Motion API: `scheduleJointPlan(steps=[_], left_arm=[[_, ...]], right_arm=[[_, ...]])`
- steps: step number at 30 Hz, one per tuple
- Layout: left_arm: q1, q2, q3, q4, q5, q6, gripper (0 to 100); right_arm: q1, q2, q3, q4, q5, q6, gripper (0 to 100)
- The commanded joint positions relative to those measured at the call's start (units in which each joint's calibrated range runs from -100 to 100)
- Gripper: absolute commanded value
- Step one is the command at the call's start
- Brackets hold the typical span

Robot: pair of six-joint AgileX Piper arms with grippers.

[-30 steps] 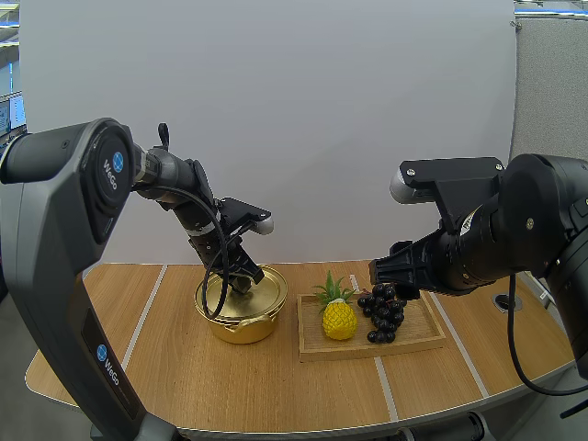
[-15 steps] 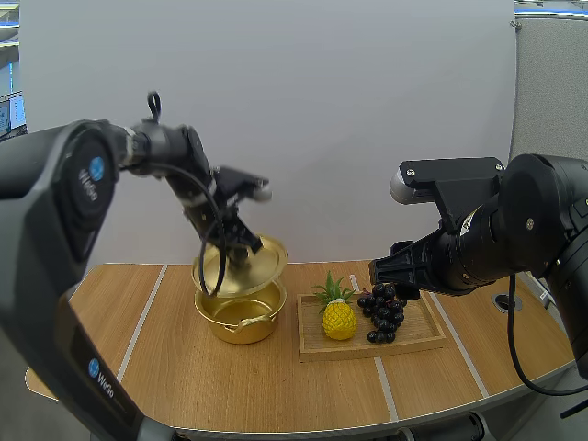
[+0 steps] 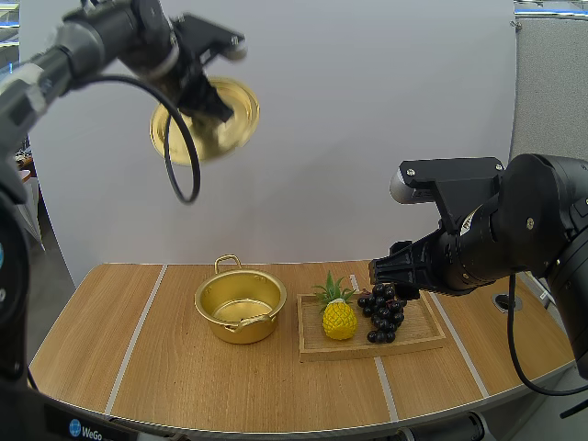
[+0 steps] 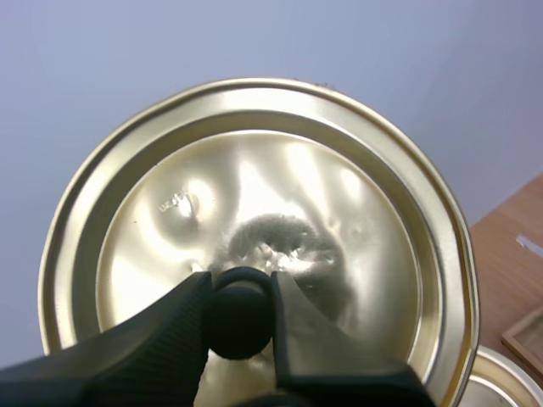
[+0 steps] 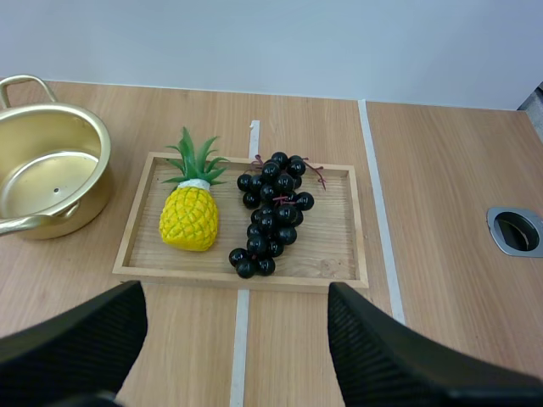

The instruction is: Open the pot, put the grape inside, and close it

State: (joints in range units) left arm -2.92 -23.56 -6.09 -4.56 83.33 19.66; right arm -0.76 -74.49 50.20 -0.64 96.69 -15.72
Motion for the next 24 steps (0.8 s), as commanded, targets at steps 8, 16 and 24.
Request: scheduleJointPlan(steps=[8,16,24], left_arm=[[-0.21,-4.6,-21.5,0.7,-0.7,-1.3,0],[-0.21,-4.6,-30.1,2.6,-7.2,-2.9,0],[-0.21,-4.6,-31.6,2.6,-14.1,-2.9,0]], right_arm=[[-0.2,-0.4,-0.5,-0.1,-0.4,-0.3,100],[-0.2,-0.4,-0.5,-0.1,-0.4,-0.3,100],[-0.2,-0.3,-0.5,0.0,-3.4,-0.1,100]])
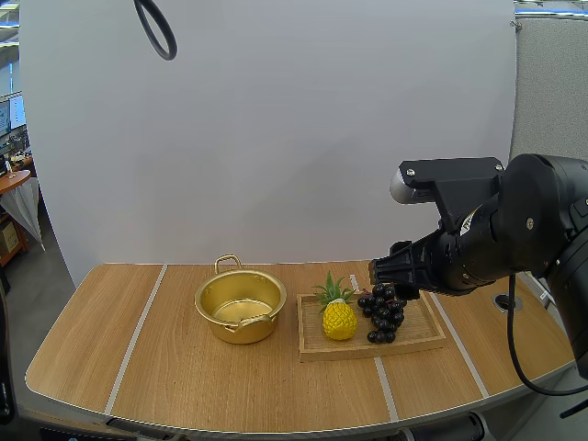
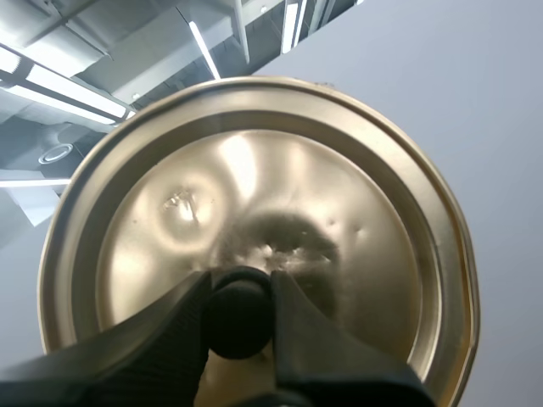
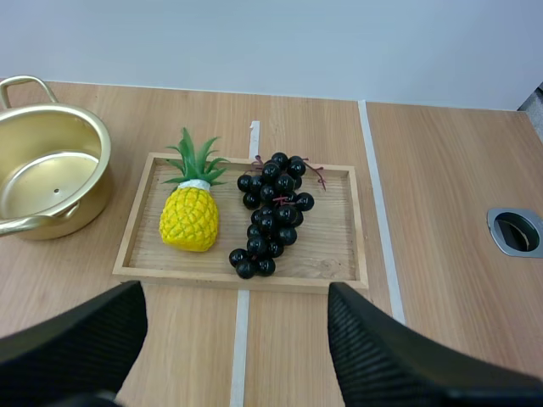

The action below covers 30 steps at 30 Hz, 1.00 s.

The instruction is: Open the pot, put the grape inside, and close it

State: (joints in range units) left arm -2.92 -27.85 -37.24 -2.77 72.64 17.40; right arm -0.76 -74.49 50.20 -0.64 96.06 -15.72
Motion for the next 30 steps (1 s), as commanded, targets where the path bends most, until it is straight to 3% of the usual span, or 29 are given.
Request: scheduleJointPlan(steps=[1,20,30], left_arm=[[-0.21,-0.3,-0.4,0.8,-3.4,-0.7,0],[-0.21,-0.3,-0.4,0.8,-3.4,-0.7,0],[-0.21,-0.3,-0.4,0.8,-3.4,-0.7,0]], right_arm=[[-0.2,0.0,-0.5,0.0,-3.9,-0.1,100],[-0.2,28.6,-0.7,2.6,-22.9,2.3,100],[-0.7,38.5,-0.7,3.6,-29.9,2.3,100]])
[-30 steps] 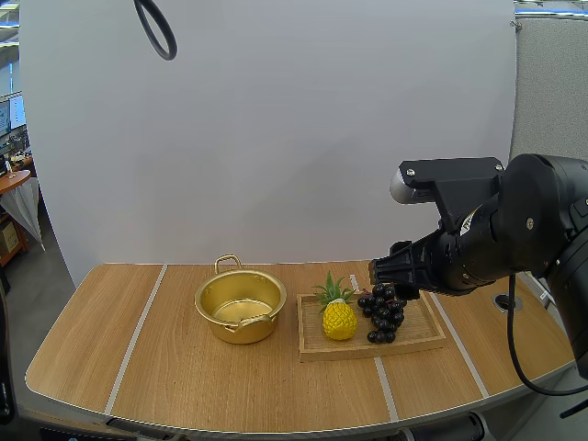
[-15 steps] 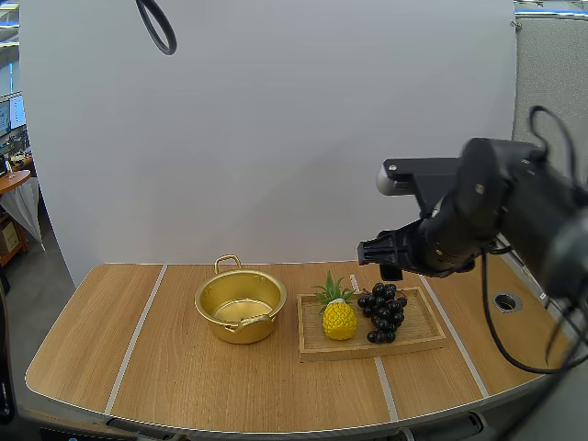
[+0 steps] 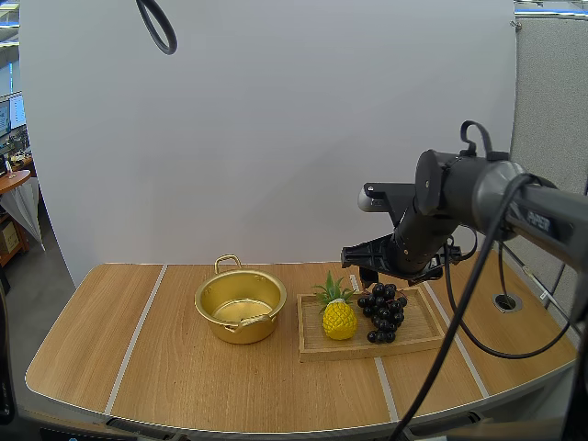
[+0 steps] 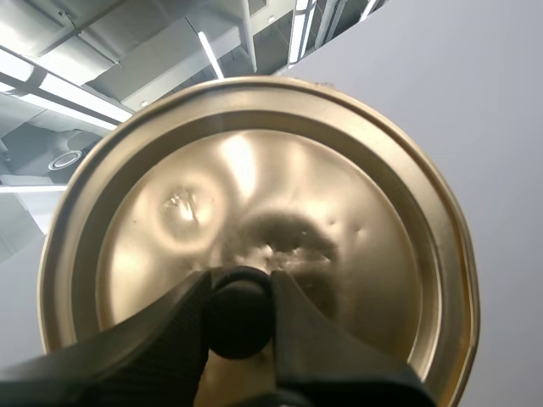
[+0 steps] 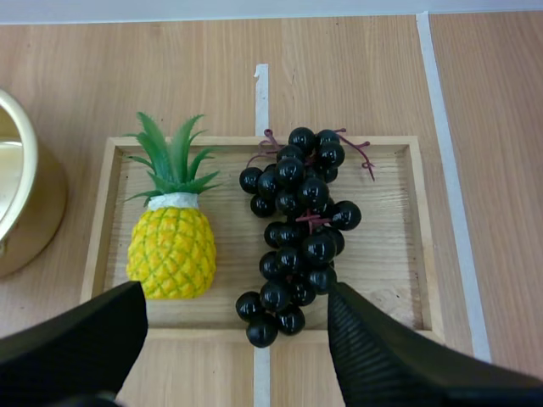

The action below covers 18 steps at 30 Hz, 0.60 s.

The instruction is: Open the pot, put the grape inside, and close it

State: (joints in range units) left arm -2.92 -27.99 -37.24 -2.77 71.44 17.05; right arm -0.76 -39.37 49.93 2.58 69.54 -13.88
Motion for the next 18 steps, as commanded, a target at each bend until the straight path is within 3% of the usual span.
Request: scheduleJointPlan(steps=[1,5,18], left_arm=[[-0.21,-0.1,-0.4,0.8,-2.2,-0.3,0],[-0.21,-0.1,-0.4,0.8,-2.2,-0.3,0],[-0.21,-0.1,-0.4,0.8,-2.2,-0.3,0]], right_arm=[[-1.2,4.2,-0.4,0.5,-3.8,0.5,100],[-2.7,6.6,-0.4,1.8,-4.7,-0.8,100],[-2.8,12.0,-0.4,1.7,-8.9,-2.0,100]])
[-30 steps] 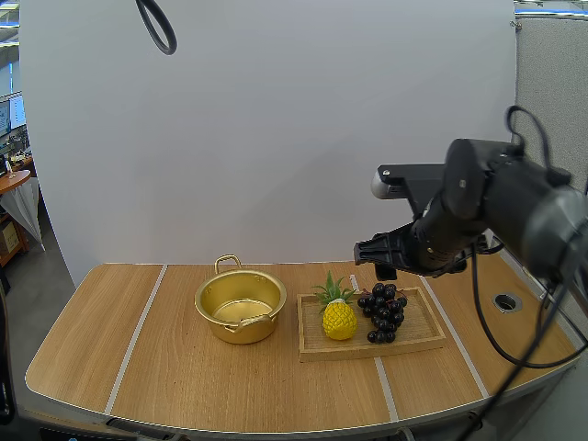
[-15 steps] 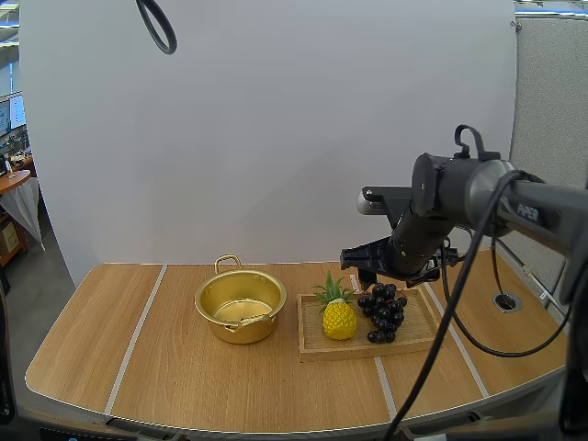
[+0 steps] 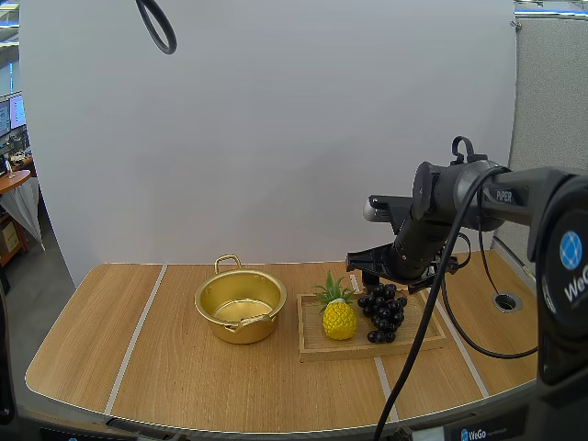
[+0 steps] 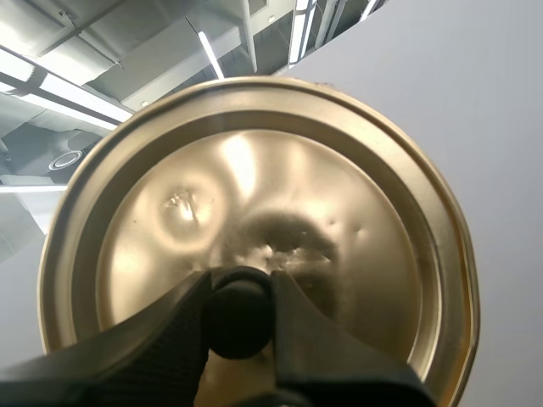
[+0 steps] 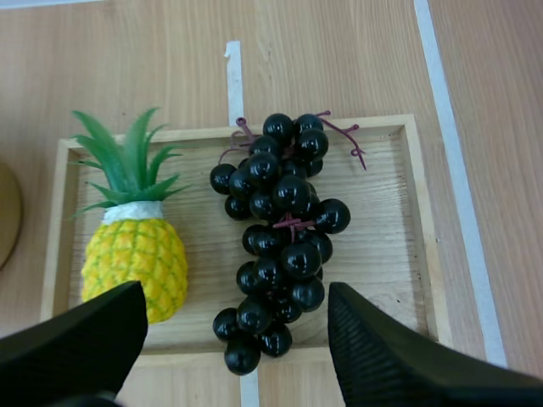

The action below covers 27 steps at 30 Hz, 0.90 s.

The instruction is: Open the pot, put the grape inside, and close it

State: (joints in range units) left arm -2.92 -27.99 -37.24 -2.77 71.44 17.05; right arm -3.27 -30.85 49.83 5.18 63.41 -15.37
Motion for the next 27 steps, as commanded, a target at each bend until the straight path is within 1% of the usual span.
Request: scheduleJointPlan(steps=[1,6,10,14,27], left_arm=[[-0.21,-0.1,-0.4,0.8,-2.2,-0.3,0],[-0.21,-0.1,-0.4,0.8,-2.2,-0.3,0],[-0.21,-0.1,-0.4,0.8,-2.2,-0.3,0],[-0.21,-0.1,-0.4,0.8,-2.2,-0.3,0],[-0.21,-0.1,-0.4,0.8,-2.2,-0.3,0]], right_arm=[[-0.2,4.0,-0.3,-1.0,-3.3,-0.5,100],[-0.2,5.9,-0.3,-2.2,-6.7,-0.5,100],[-0.3,8.1,-0.8,-3.3,-7.1,-0.4,100],[-0.9,10.1,-1.0,-3.3,-7.9,-0.4,100],[-0.9,15.8,-1.2,-3.3,-13.5,-0.9,100]])
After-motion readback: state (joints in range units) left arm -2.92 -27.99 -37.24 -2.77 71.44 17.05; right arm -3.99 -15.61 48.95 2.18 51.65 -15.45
